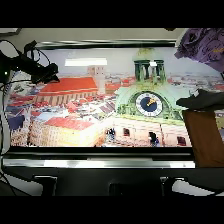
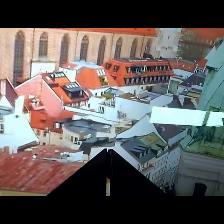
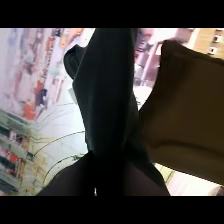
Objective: Fold the clothes and pants, and hang the long-sleeved shirts on hangers.
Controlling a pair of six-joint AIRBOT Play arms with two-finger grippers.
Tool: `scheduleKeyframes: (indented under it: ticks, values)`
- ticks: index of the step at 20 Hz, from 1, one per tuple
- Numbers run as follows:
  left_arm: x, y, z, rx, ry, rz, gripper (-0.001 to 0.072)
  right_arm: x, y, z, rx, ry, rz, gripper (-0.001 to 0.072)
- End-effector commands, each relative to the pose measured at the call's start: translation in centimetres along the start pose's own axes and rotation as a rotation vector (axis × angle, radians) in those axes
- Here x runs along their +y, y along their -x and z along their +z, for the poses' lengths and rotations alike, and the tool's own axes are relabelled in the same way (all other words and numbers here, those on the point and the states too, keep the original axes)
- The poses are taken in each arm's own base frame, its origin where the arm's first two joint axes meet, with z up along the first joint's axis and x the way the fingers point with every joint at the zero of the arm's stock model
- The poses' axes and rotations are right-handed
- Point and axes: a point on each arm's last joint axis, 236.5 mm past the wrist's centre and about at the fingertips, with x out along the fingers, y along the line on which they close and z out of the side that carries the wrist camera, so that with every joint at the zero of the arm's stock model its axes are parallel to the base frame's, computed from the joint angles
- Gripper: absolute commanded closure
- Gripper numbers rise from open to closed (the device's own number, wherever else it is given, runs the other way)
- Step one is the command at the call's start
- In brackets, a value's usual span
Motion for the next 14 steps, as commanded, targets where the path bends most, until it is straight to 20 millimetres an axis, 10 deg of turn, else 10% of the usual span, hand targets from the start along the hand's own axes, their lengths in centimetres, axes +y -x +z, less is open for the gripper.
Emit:
scheduleKeyframes:
  ticks: [1,14]
  values:
    - [-0.1,0.0,-0.1,0.001,-0.001,-0.001,0.0685,-4.1,1.2,0.3,-0.027,-0.023,-0.167,0.0678]
    - [-0.1,0.0,-0.1,0.002,-0.001,-0.001,0.0685,-12.8,-0.2,-2.1,0.052,0.062,-0.488,0.0676]
